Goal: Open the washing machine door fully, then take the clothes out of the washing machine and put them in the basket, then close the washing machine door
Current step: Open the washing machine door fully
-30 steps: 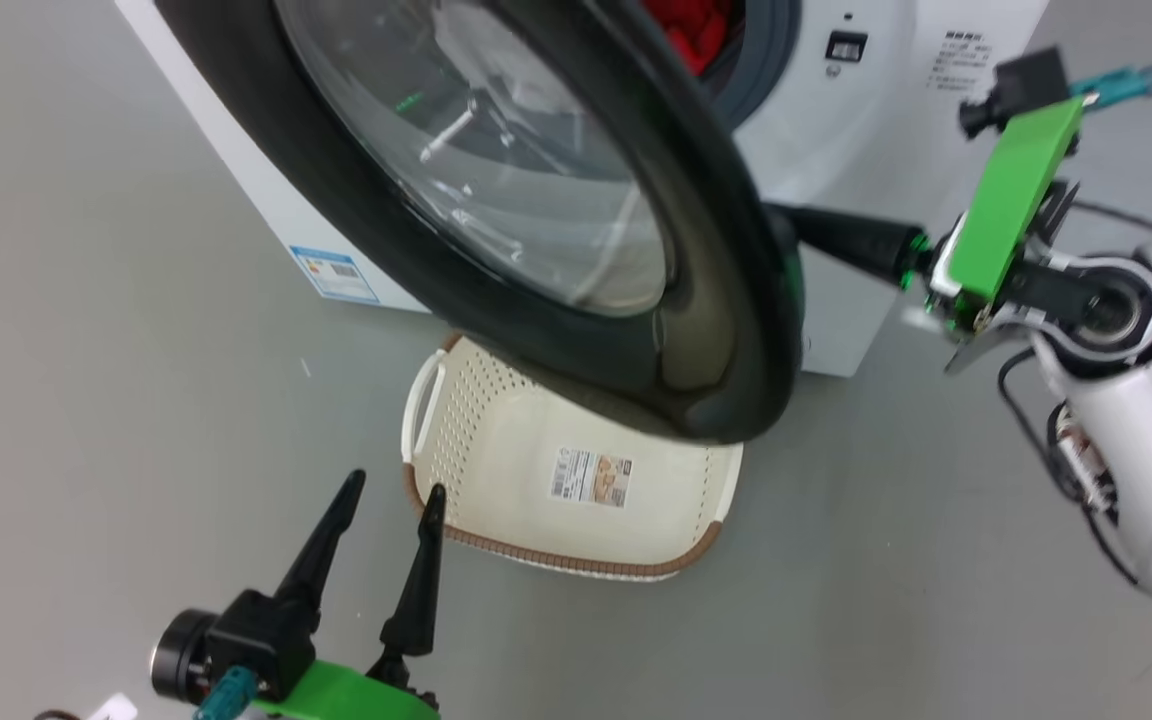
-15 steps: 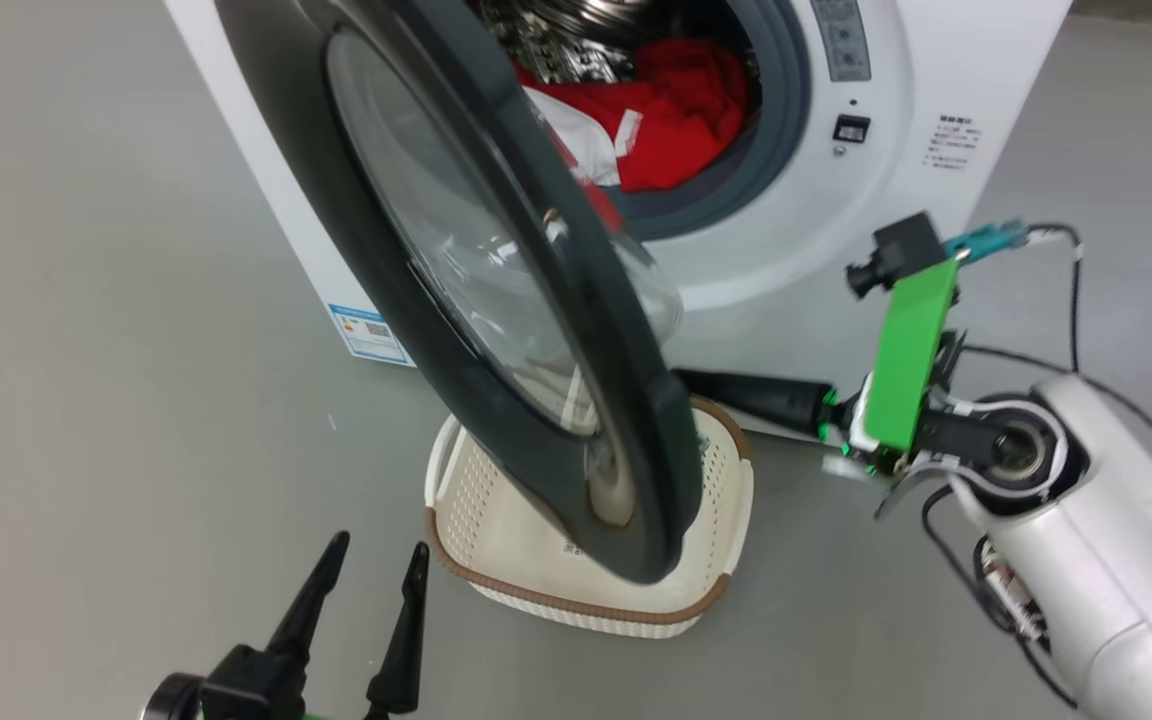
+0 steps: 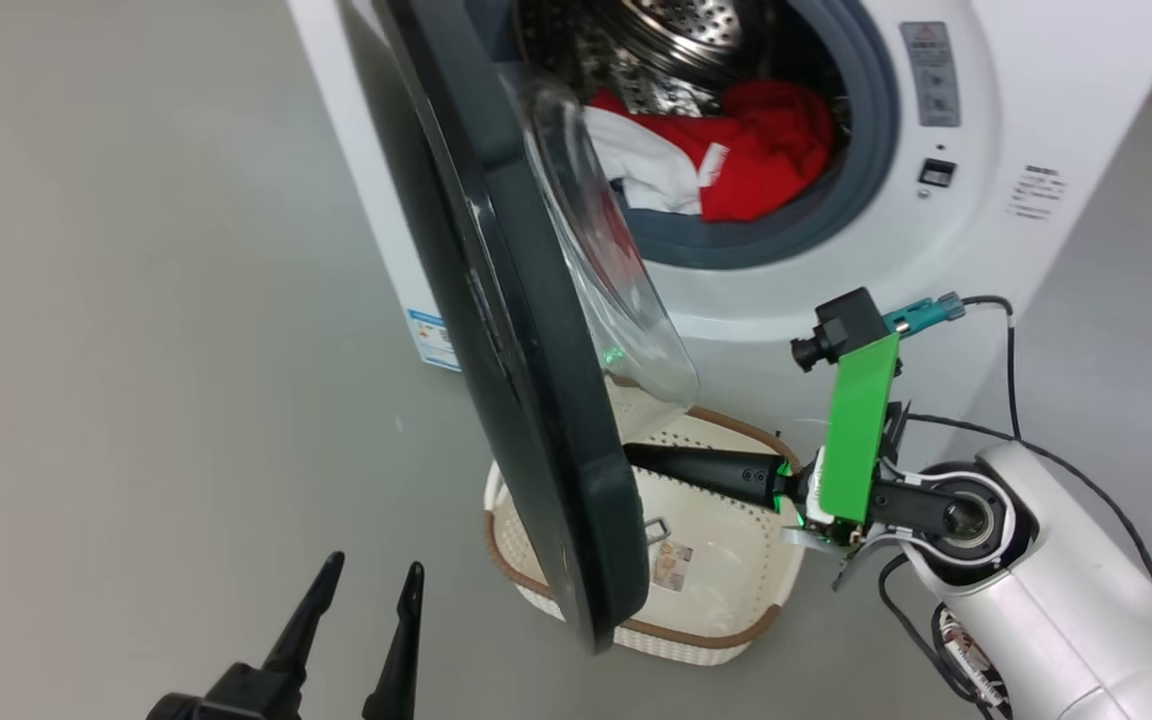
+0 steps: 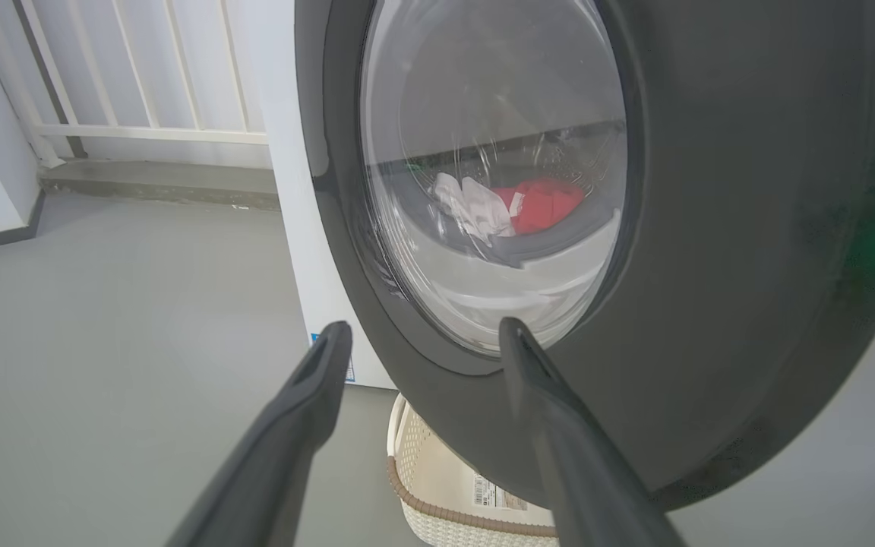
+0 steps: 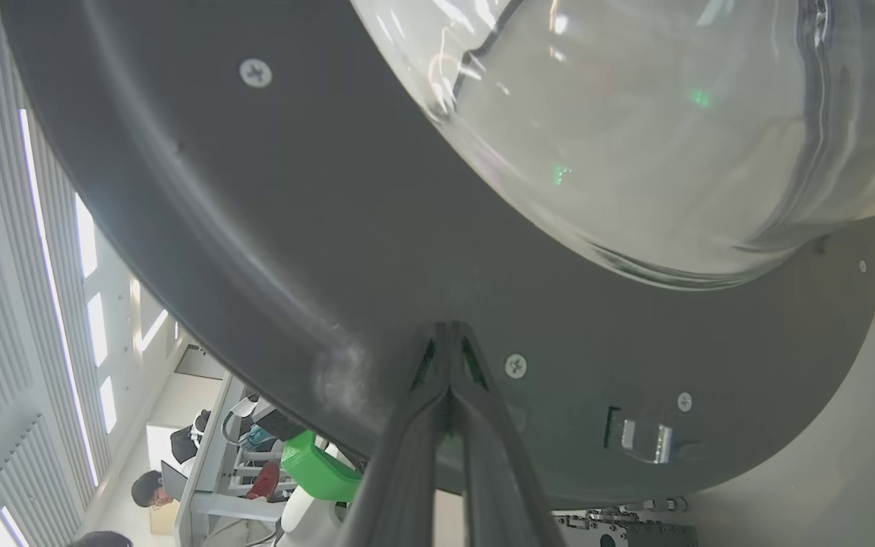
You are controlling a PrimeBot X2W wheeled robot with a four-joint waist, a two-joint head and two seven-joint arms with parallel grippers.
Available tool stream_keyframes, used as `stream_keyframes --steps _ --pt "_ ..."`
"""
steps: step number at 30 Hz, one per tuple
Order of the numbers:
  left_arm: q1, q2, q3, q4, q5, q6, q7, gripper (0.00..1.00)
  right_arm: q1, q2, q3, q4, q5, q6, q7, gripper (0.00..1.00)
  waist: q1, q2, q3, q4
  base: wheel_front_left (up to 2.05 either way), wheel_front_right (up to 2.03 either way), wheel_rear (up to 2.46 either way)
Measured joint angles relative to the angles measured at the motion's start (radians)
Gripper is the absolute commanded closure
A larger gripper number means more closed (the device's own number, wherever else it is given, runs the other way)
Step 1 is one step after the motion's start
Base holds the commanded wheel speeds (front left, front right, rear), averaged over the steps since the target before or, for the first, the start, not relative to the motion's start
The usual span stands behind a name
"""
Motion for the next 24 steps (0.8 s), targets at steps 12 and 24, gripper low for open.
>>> stream_keyframes --steps 12,24 --pt "0.021 0.001 0.003 0.000 0.000 0.000 0.000 0.00 0.020 0.041 0.009 0.004 -0.025 0.000 -0.020 1.00 0.0000 0.0000 -0.024 0.104 0.00 0.00 0.00" --pt "0.022 0.001 0.048 -0.021 -0.003 0.023 0.000 0.00 0.015 0.082 0.065 0.018 -0.061 0.000 -0.043 1.00 0.0000 0.0000 -0.009 0.137 0.00 0.00 0.00"
